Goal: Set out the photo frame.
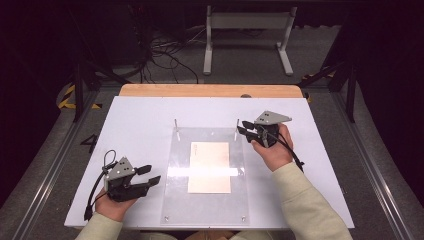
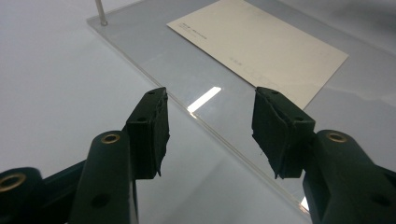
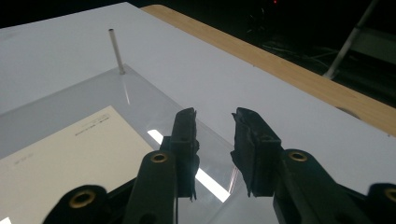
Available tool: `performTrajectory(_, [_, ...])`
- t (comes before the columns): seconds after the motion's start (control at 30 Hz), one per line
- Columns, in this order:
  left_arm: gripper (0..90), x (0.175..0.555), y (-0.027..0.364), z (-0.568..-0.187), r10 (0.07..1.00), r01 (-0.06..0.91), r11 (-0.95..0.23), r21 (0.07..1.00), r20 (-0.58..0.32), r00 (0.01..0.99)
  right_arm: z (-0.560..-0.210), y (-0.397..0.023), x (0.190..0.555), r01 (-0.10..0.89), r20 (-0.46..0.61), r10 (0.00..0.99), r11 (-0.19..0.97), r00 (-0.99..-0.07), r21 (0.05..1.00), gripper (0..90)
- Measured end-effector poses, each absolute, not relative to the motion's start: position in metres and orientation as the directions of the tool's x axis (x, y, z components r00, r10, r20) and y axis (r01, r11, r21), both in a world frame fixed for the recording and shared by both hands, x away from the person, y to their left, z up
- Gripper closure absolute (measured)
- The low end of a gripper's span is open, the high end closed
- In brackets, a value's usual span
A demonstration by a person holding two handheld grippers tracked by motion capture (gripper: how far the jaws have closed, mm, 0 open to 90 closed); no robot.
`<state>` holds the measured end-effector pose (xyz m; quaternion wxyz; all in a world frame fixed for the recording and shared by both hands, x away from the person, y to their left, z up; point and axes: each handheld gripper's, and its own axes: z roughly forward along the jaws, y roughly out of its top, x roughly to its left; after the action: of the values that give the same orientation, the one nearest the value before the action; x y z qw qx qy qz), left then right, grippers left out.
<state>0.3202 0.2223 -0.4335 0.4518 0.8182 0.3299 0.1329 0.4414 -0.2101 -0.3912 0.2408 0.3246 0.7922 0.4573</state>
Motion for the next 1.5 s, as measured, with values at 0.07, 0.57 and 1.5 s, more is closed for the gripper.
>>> performTrajectory(0.07, [46.5, 0.319, 0.223, -0.434, 0.665, 0.424, -0.371, 0.826, -0.082, 0.743, -0.392, -0.209, 0.447, 0.324, -0.053, 0.754, 0.343, -0.654, 0.881, 68.4])
performTrajectory(0.57, [46.2, 0.320, 0.220, -0.437, 0.661, 0.436, -0.379, 0.816, -0.091, 0.745, -0.414, -0.201, 0.480, 0.372, -0.037, 0.783, 0.336, -0.621, 0.865, 69.8])
performTrajectory(1.5, [44.6, 0.321, 0.216, -0.438, 0.650, 0.432, -0.396, 0.810, -0.085, 0.755, -0.437, -0.198, 0.498, 0.468, 0.042, 0.839, 0.260, -0.542, 0.844, 85.8])
